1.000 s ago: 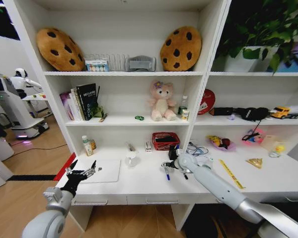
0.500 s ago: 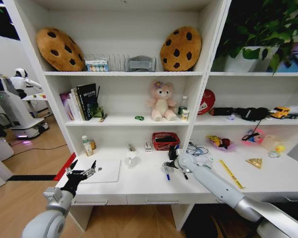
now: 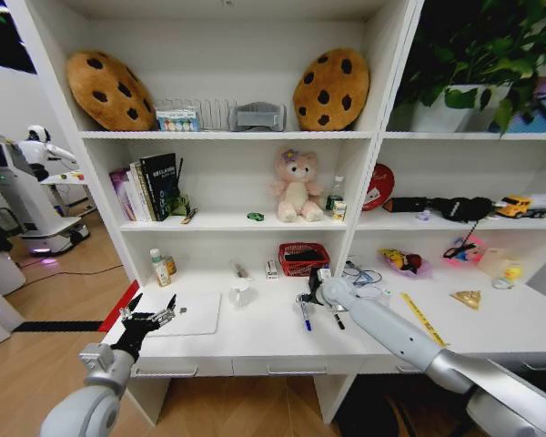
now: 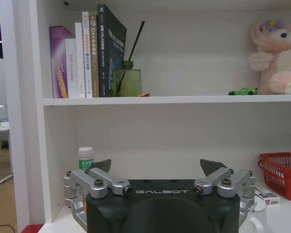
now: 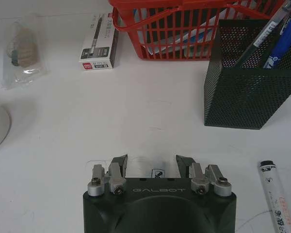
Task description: Organize the objects on the table.
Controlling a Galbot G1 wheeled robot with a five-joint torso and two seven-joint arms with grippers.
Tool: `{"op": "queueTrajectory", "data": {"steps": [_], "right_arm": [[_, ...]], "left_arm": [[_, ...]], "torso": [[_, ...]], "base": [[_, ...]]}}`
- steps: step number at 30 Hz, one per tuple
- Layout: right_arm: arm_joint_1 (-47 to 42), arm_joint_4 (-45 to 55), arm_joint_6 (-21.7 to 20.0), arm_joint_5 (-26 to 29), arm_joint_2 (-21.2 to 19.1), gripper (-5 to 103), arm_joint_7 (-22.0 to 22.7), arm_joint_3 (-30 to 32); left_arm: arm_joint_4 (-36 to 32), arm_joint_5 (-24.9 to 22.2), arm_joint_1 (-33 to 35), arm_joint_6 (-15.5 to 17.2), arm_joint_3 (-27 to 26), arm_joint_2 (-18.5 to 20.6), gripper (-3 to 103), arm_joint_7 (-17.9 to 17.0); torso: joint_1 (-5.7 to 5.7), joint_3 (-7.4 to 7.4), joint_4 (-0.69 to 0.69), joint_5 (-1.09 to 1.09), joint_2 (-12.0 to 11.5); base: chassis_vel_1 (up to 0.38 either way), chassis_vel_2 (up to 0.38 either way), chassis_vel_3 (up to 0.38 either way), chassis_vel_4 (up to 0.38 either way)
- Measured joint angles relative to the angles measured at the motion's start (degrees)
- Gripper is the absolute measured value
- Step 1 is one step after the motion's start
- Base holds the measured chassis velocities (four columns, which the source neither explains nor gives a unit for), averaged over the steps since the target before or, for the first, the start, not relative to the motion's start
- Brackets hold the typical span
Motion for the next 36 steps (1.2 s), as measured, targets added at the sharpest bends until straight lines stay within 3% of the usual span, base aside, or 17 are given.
{"op": "queueTrajectory", "data": {"steps": [7, 16, 21, 27, 36], "right_arm": [[0.9, -0.5, 0.0, 3.7, 0.8, 57, 2.6, -1.4], [1.2, -2.2, 0.0, 4.1, 1.5, 59, 3.6, -1.8], [1.1, -2.7, 0.1, 3.9, 1.7, 49, 3.6, -1.8], [0.7, -3.2, 0.1, 3.6, 2.4, 28, 3.6, -1.5], [0.1, -3.0, 0.1, 3.5, 3.1, 21, 4.1, -1.6]], "left_arm": [[0.0, 0.0, 0.0, 0.0, 0.0, 0.0, 100, 0.0], [0.0, 0.0, 0.0, 0.0, 0.0, 0.0, 100, 0.0], [0.0, 0.0, 0.0, 0.0, 0.0, 0.0, 100, 0.0], [0.0, 0.0, 0.0, 0.0, 0.0, 0.0, 100, 0.0], [0.0, 0.0, 0.0, 0.0, 0.0, 0.0, 100, 0.0]], "torso": [[0.00, 0.00, 0.00, 0.00, 0.0], [0.00, 0.00, 0.00, -0.01, 0.0], [0.00, -0.01, -0.01, -0.01, 0.0], [0.00, -0.02, -0.01, -0.01, 0.0], [-0.01, -0.02, 0.00, -0.01, 0.0]], "base": [[0.000, 0.000, 0.000, 0.000], [0.000, 0.000, 0.000, 0.000], [0.000, 0.000, 0.000, 0.000], [0.000, 0.000, 0.000, 0.000], [0.000, 0.000, 0.000, 0.000]]}}
